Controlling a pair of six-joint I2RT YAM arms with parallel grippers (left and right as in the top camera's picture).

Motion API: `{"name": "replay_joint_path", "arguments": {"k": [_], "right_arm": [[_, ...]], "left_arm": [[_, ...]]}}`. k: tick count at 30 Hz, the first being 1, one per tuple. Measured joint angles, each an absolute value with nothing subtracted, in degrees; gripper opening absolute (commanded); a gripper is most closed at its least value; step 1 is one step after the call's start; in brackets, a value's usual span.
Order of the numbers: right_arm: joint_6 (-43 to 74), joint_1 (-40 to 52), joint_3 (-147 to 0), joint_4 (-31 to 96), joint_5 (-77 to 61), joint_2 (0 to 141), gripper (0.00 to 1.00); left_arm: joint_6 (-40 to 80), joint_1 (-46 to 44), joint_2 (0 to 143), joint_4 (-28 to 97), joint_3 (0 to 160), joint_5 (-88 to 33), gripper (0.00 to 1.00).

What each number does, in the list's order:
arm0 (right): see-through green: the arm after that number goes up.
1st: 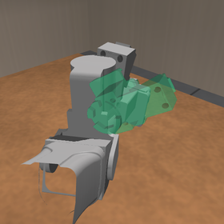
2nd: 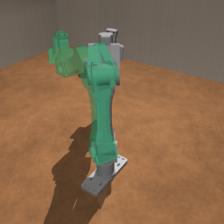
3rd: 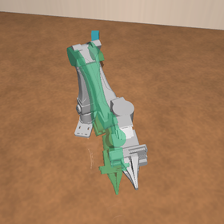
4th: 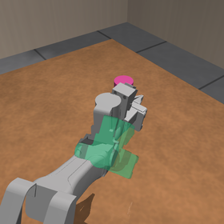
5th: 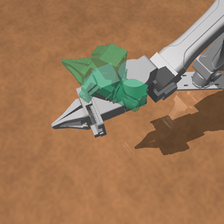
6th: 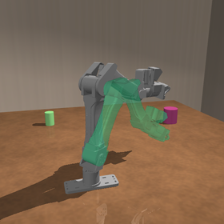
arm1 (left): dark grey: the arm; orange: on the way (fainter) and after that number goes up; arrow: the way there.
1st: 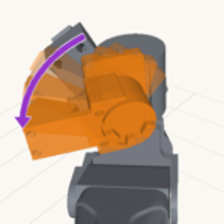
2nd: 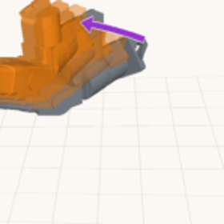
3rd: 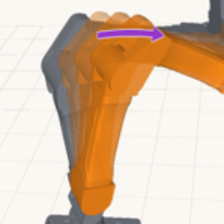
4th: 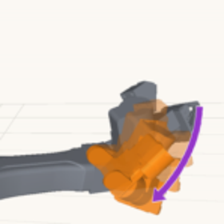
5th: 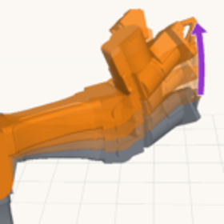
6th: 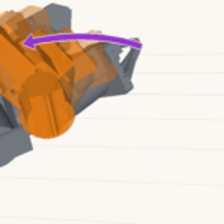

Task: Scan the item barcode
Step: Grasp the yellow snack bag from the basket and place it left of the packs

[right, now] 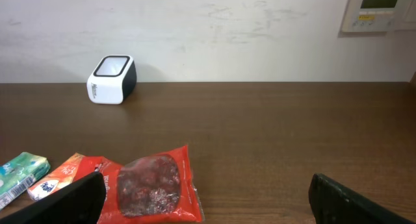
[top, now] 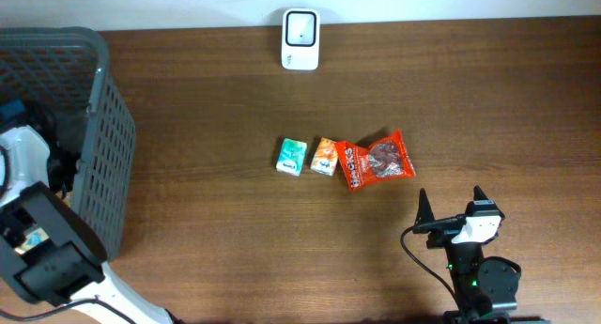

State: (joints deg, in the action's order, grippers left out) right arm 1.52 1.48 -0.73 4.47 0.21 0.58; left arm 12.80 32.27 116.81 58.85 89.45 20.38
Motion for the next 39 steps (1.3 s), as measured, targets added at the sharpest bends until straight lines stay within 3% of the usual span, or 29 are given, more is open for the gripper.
{"name": "replay_joint_path", "arguments": {"k": [4, 7, 9, 10, 11, 15, 18, 24, 28, 31, 35, 39], "right_arm": [[1.54, 1.48, -0.73, 4.47, 0.21, 0.58, 0.98], [1.52, 1.48, -0.73, 4.47, 0.21, 0.58, 0.99], [1.54, 1.48, -0.73, 4.47, 0.21, 0.58, 0.98], [1.56, 1.48, -0.73, 4.47, 0.21, 0.58, 0.98], [1.54, 1.48, -0.73, 4.47, 0.21, 0.58, 0.99], [1.52, 1.48, -0.73, 4.47, 0.21, 0.58, 0.98], [1.54, 1.48, -0.73, 4.47, 0.21, 0.58, 0.98], [1.54, 1.48, -0.73, 4.43, 0.21, 0.58, 0.98], [1.56, 1.48, -0.73, 4.47, 0.21, 0.58, 0.99], [1.54, 1.48, -0.73, 4.47, 0.21, 0.58, 0.98], [1.54, 1.48, -0.73, 4.47, 0.21, 0.58, 0.99], [1.52, 1.48, -0.73, 4.47, 0.21, 0.58, 0.99]], "left_arm": [[11.70, 32.27, 118.69, 58.24, 89.41, 20.43, 0.98], [11.09, 32.27, 119.66, 57.91, 90.19, 20.34, 0.49], [11.05, 32.16, 120.84, 57.78, 90.83, 20.95, 0.30], [10.52, 32.12, 121.27, 57.80, 90.87, 22.09, 0.11], [10.26, 32.10, 121.54, 57.78, 90.87, 23.29, 0.00], [10.09, 32.01, 121.60, 58.74, 91.42, 24.47, 0.00], [10.22, 32.05, 123.83, 68.03, 97.30, 22.28, 0.00], [10.31, 32.23, 126.87, 88.47, 134.21, 7.40, 0.00], [11.73, 32.23, 123.92, 94.08, 151.87, 4.43, 0.00], [12.08, 31.79, 118.26, 93.97, 160.46, -5.74, 0.00], [12.43, 23.81, 109.23, 93.14, 162.93, -11.79, 0.00], [12.69, 7.70, 106.54, 95.96, 163.09, -13.37, 0.00]]}}
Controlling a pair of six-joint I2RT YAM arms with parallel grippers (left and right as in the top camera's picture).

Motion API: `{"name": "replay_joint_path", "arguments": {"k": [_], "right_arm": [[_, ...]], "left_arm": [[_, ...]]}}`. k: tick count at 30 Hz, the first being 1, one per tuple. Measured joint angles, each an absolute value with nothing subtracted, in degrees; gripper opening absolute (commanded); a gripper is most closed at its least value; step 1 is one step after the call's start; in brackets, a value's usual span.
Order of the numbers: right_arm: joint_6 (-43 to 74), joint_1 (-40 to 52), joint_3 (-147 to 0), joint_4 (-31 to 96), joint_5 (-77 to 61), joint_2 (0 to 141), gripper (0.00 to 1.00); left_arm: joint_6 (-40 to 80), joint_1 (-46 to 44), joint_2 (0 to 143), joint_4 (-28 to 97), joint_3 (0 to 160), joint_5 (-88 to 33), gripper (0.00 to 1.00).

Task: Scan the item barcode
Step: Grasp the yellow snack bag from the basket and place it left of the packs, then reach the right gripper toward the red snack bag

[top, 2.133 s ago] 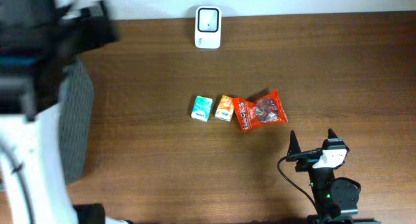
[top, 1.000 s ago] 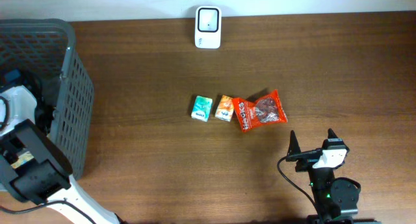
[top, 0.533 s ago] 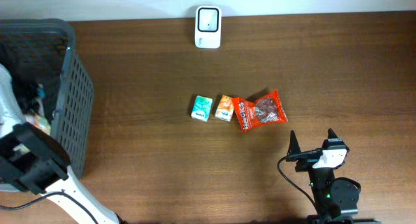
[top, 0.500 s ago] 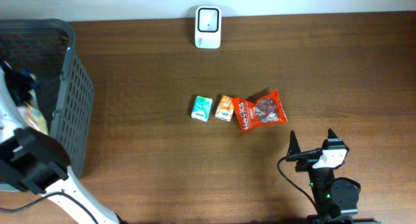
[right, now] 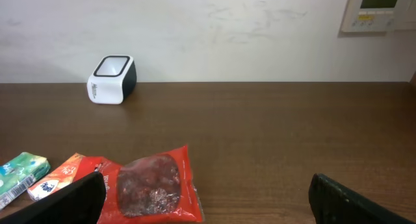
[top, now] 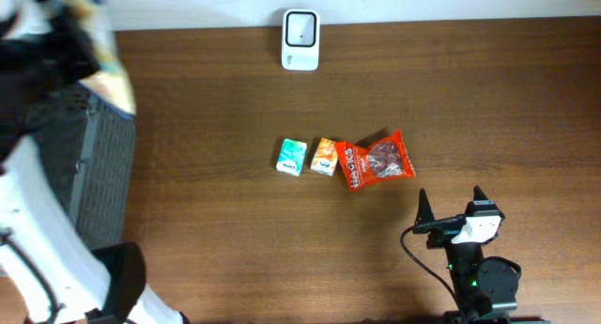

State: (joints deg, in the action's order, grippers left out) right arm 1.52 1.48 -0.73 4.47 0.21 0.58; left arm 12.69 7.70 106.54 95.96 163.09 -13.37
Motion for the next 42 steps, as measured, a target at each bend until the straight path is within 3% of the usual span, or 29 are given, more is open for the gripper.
{"name": "replay_joint_path", "arguments": {"k": [3, 8, 16, 18, 21, 23, 27, 29, 33, 38, 42], "right_arm": [[1.50, 1.48, -0.73, 4.47, 0.21, 0.58, 0.98], [1.52, 1.48, -0.73, 4.47, 0.21, 0.58, 0.99], [1.50, 1.48, -0.73, 4.49, 0.19, 0.58, 0.99], [1.54, 1.48, -0.73, 4.47, 0.21, 0.58, 0.99], [1.50, 1.48, -0.73, 4.47, 0.21, 0.58, 0.99], [1.54, 1.48, -0.73, 4.47, 0.21, 0.58, 0.99], [1.54, 1.48, -0.73, 4.47, 0.21, 0.58, 0.98], [1.52, 1.48, -0.73, 4.45, 0.21, 0.58, 0.98], [1.54, 1.48, -0.73, 4.47, 0.21, 0.58, 0.99], [1.54, 1.48, -0.73, 4.47, 0.21, 0.58, 0.98], [1.52, 1.48, -0.73, 4.47, 0.21, 0.58, 0.99]], "left_arm": [[16.56, -1.91, 106.74, 96.51, 160.38, -8.75, 0.00], [35.64, -12.19, 108.66, 94.13, 140.84, 5.26, 0.00], [52.07, -19.94, 111.00, 60.14, 95.85, 7.75, 0.00], [52.82, -20.23, 111.07, 56.14, 91.29, 7.92, 0.20], [54.02, -20.95, 111.07, 53.63, 87.46, 7.97, 0.69], [53.98, -21.52, 111.04, 52.90, 87.42, 7.99, 0.82], [47.55, -21.80, 111.04, 56.88, 91.90, 7.97, 0.82], [42.98, -21.80, 110.72, 63.37, 103.11, 8.01, 0.99], [31.86, -21.71, 105.27, 74.78, 123.94, 11.75, 0.99], [29.41, -20.40, 97.23, 83.29, 126.78, 21.26, 0.99], [29.34, -12.01, 98.32, 84.71, 126.74, 14.87, 0.99]]}}
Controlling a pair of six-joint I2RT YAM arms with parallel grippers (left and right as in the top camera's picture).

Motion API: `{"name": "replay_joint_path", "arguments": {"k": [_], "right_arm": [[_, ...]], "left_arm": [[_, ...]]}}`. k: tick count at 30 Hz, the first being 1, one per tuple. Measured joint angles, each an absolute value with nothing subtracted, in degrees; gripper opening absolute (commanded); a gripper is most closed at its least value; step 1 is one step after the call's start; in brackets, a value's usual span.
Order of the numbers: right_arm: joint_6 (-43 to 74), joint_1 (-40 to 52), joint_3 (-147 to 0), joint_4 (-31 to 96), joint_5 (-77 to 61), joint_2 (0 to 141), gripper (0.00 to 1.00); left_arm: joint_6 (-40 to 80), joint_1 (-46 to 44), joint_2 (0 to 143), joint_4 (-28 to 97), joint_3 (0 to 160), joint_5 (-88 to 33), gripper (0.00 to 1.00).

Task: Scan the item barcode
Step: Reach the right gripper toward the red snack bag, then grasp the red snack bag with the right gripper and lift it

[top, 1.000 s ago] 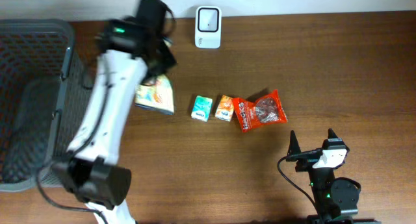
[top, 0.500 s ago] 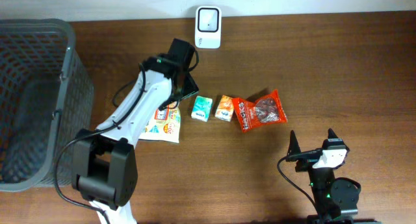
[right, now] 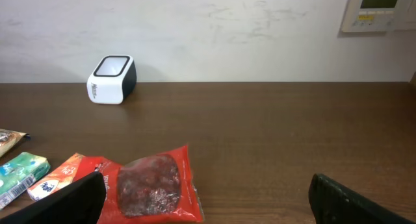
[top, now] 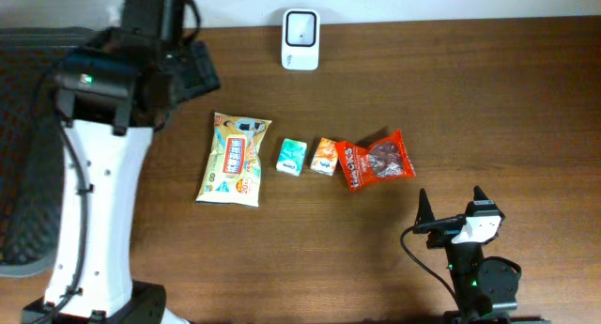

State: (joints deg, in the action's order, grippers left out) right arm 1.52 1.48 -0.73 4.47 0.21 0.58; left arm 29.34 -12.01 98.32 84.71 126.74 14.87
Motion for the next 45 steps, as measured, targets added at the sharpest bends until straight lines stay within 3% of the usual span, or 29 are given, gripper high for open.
{"name": "replay_joint_path", "arguments": {"k": [3, 7, 10, 14, 16, 18, 23, 27, 30, 33, 37, 41, 45], "right_arm": [[1.54, 1.48, -0.73, 3.03, 0.19, 0.58, 0.98], [7.55, 1.43, -0.62, -7.16, -15.84, 0.67, 0.98], [8.69, 1.43, -0.62, -21.71, -29.71, 0.60, 0.99], [9.10, 1.43, -1.28, -28.47, -29.95, 0.75, 0.99], [8.49, 1.41, -6.63, -22.26, -27.44, 4.56, 0.99], [6.35, 1.41, -16.73, -7.53, -26.37, 12.01, 0.99], [-3.68, 1.19, -54.06, 33.54, -22.52, 52.31, 0.98], [-1.26, 1.15, -76.25, 53.91, -39.70, 79.46, 1.00], [6.33, 1.15, -76.93, 56.14, -46.06, 92.05, 0.76], [20.86, 1.15, -76.60, 59.72, -35.62, 95.61, 0.73], [33.36, 1.15, -73.60, 60.03, -25.28, 95.33, 0.80], [36.62, 1.15, -57.56, 33.65, -29.10, 94.91, 0.83], [38.41, 1.15, -54.26, 29.93, -29.08, 94.96, 0.83]], "left_arm": [[29.34, -9.98, 98.37, 84.49, 126.74, 9.56, 0.99], [29.34, -10.00, 98.37, 84.84, 126.74, 8.10, 0.99], [29.34, -10.00, 98.37, 84.86, 126.74, 7.79, 0.99], [29.34, -10.00, 98.37, 84.88, 126.72, 7.62, 0.99], [29.34, -10.00, 98.37, 84.93, 126.72, 7.49, 0.99], [29.34, -10.00, 98.43, 84.64, 126.67, 7.49, 0.99], [29.34, -10.00, 98.74, 84.82, 126.61, 7.42, 0.99], [29.34, -10.00, 98.80, 84.93, 126.61, 7.44, 0.99], [29.34, -10.00, 98.80, 84.88, 126.61, 7.42, 0.99], [29.34, -10.00, 98.80, 84.90, 126.61, 7.44, 0.99], [29.34, -10.00, 98.80, 84.88, 126.61, 7.44, 0.99], [29.34, -10.00, 98.80, 84.75, 126.61, 7.44, 0.99], [29.34, -10.00, 98.80, 84.88, 126.61, 7.44, 0.99]]}}
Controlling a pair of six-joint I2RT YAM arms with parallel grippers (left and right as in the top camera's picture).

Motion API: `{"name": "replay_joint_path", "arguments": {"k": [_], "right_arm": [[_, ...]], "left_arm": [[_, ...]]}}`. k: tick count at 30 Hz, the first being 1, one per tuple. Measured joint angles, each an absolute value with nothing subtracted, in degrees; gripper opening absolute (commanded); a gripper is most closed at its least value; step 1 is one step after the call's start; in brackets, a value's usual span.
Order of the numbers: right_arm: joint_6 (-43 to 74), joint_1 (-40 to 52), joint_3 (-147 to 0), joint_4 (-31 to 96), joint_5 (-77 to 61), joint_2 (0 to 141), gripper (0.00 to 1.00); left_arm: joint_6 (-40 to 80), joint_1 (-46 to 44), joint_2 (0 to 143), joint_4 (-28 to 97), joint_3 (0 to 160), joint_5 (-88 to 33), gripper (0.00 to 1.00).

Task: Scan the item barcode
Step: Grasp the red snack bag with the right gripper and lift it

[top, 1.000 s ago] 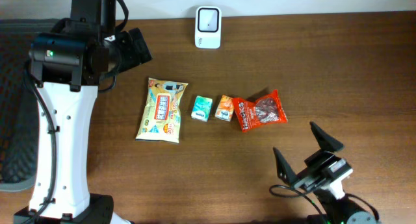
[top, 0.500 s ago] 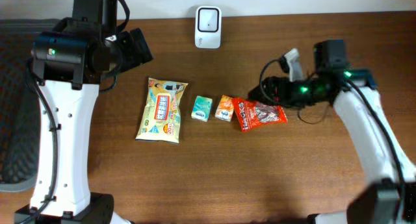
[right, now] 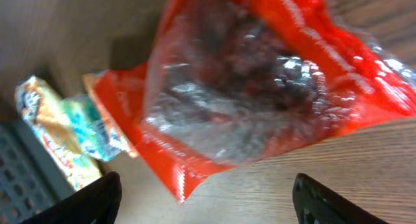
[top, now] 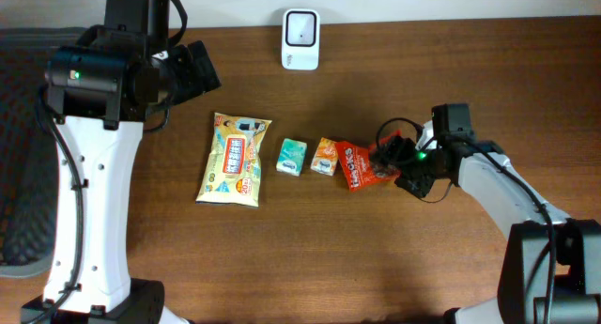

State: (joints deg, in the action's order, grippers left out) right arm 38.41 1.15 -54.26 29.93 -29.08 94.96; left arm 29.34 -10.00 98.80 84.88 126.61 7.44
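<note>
A red snack bag [top: 374, 162] with a clear window lies flat on the table and fills the right wrist view [right: 260, 87]. My right gripper [top: 406, 164] is at the bag's right end, open, low over it; its fingers [right: 97, 198] straddle the bag's corner, and nothing is gripped [right: 205, 201]. The white scanner [top: 300, 26] stands at the table's far edge. My left gripper [top: 199, 69] hangs open and empty, above and left of the row of items.
A yellow snack pack [top: 235, 158], a teal box [top: 292, 157] and an orange box [top: 325, 157] lie in a row left of the red bag. A grey mesh basket [top: 19, 174] stands at the table's left side.
My right arm has moved from the table's near edge to the red bag, its open gripper now low over the bag's right end. The left arm has hardly moved.
The left arm was down in the basket, then up over it with a pack, blurred. Then the yellow pack lay on the table left of the teal box, with the left gripper empty. The right arm stayed parked until it came to the red bag.
</note>
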Motion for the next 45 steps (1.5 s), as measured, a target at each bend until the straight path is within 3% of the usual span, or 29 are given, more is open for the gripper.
{"name": "replay_joint_path", "arguments": {"k": [2, 4, 5, 6, 11, 12, 13, 14, 21, 23, 27, 28, 29, 31, 32, 37, 39, 45], "right_arm": [[40.99, 1.15, -53.01, 29.28, -27.94, 95.11, 0.81], [43.70, 1.15, -51.24, 25.65, -27.44, 96.25, 0.71], [44.73, 1.15, -50.46, 24.36, -27.29, 97.17, 0.58], [45.58, 1.17, -49.95, 23.88, -27.29, 98.24, 0.51], [46.74, 1.61, -49.91, 18.48, -27.29, 100.09, 0.56], [46.76, 1.61, -49.91, 17.93, -27.20, 100.16, 0.45], [46.74, 1.61, -49.93, 17.06, -27.05, 100.47, 0.22], [46.33, 1.85, -49.91, 16.43, -26.57, 100.73, 0.06], [38.94, 2.61, -49.91, 13.76, -26.41, 101.30, 0.04], [34.44, 2.61, -50.54, 18.70, -25.32, 98.00, 0.04], [31.11, 2.96, -58.59, 37.39, -6.11, 84.29, 0.04], [31.00, 3.03, -59.31, 39.09, -3.84, 83.18, 0.05], [30.98, 3.07, -59.57, 39.64, -3.14, 82.70, 0.17], [30.15, 3.49, -59.64, 38.98, -7.66, 83.66, 0.77], [27.97, 4.19, -59.64, 37.76, -9.76, 84.93, 0.85], [19.49, 16.08, -59.68, 35.44, -10.74, 95.15, 0.89], [17.67, 21.98, -59.68, 35.00, -3.22, 96.07, 0.95], [11.25, 28.51, -59.68, 31.70, 10.31, 97.08, 0.94]], "left_arm": [[29.34, -10.00, 98.80, 84.86, 126.61, 7.44, 0.99], [29.34, -10.00, 98.80, 84.86, 126.61, 7.44, 0.99], [29.34, -10.00, 98.80, 84.86, 126.61, 7.44, 0.99], [29.34, -10.00, 98.80, 84.86, 126.61, 7.44, 0.99], [29.34, -10.00, 98.80, 84.86, 126.61, 7.44, 0.99], [29.34, -10.00, 98.80, 84.88, 126.61, 7.44, 0.99], [29.34, -10.00, 98.80, 84.88, 126.61, 7.44, 0.99], [29.34, -10.00, 98.80, 84.88, 126.61, 7.44, 0.99], [29.34, -10.00, 98.80, 84.88, 126.61, 7.44, 0.99], [29.34, -10.00, 98.80, 84.88, 126.61, 7.44, 0.99], [29.34, -10.00, 98.80, 84.86, 126.61, 7.44, 0.99], [29.34, -10.00, 98.80, 84.90, 126.61, 7.44, 0.99], [29.34, -10.00, 98.80, 84.88, 126.61, 7.44, 0.99], [29.34, -10.00, 98.80, 84.88, 126.61, 7.44, 0.99], [29.34, -10.00, 98.80, 84.93, 126.61, 7.42, 0.99], [29.34, -10.00, 98.80, 84.86, 126.61, 7.44, 0.99], [29.34, -10.00, 98.80, 84.88, 126.61, 7.44, 0.99], [29.34, -10.00, 98.80, 84.88, 126.61, 7.44, 0.99]]}}
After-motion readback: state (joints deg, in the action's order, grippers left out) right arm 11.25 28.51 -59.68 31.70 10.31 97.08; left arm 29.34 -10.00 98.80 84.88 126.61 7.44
